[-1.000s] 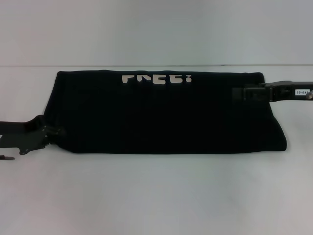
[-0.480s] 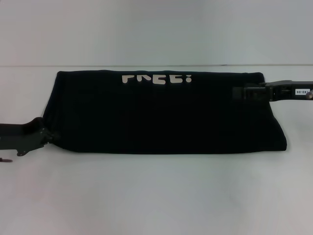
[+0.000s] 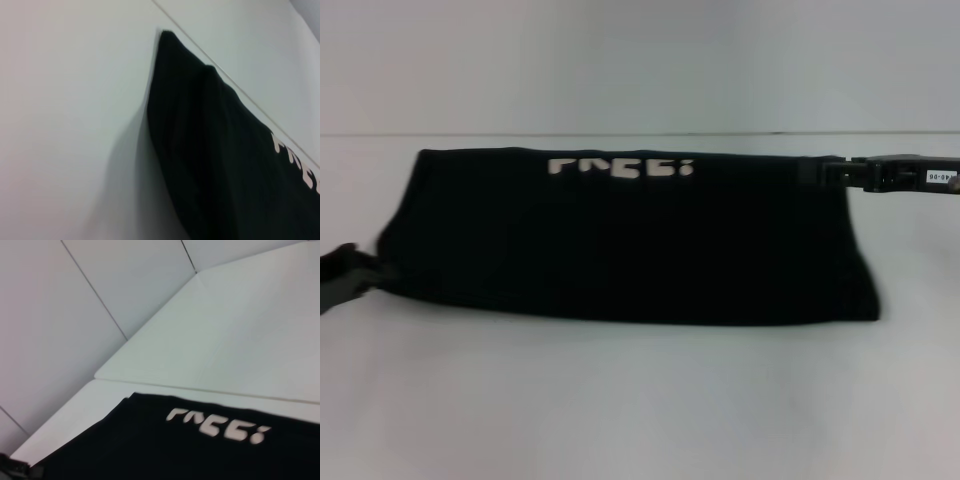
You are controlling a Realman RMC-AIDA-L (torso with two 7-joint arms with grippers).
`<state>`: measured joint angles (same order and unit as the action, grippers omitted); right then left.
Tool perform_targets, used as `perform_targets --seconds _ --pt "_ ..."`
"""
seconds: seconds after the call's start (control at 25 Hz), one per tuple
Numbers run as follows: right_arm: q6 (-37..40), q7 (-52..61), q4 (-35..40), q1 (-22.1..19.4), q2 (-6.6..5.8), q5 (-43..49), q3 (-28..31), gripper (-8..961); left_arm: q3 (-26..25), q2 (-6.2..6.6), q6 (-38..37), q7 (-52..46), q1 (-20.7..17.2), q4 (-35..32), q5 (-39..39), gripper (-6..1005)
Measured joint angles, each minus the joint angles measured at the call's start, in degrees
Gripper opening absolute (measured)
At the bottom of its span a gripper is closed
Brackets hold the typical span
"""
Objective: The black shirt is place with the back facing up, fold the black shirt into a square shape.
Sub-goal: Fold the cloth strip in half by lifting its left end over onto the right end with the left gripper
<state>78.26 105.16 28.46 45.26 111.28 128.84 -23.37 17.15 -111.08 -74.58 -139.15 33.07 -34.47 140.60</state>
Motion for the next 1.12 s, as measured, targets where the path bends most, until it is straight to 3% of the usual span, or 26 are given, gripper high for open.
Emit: perform_targets --seconds 0.36,0.64,0.8,0.88,1.0,1.12 --pt "-1.5 0.5 -0.2 0.2 0.00 -1.5 0.2 676 -3.8 1.02 -2.1 1.0 -6.4 -7.7 1.4 80" --pt "-2.1 0.5 -0.1 0.5 0.26 -1.7 0.2 676 -4.7 1.76 -5.4 1.2 -6.0 -8.4 0.2 95" --pt "-2.6 0.5 0.1 -0.8 0.00 -2.3 0.3 677 -4.3 2.78 -14.2 1.6 -1.5 -8.2 -3.9 104" --pt "-2.6 0.5 0.1 -1.3 -0.20 -2.5 0.3 677 -3.5 2.96 -18.3 1.4 3.0 -7.1 -5.6 108" --pt "-2.4 0.6 0.9 -3.5 -0.92 -3.9 0.4 677 -1.4 2.13 -19.1 1.3 10.2 -2.0 -6.5 115" --pt "-2.2 1.0 2.5 -6.4 -1.68 -5.5 0.5 677 2.5 0.06 -15.4 1.9 17.9 3.9 -6.7 121"
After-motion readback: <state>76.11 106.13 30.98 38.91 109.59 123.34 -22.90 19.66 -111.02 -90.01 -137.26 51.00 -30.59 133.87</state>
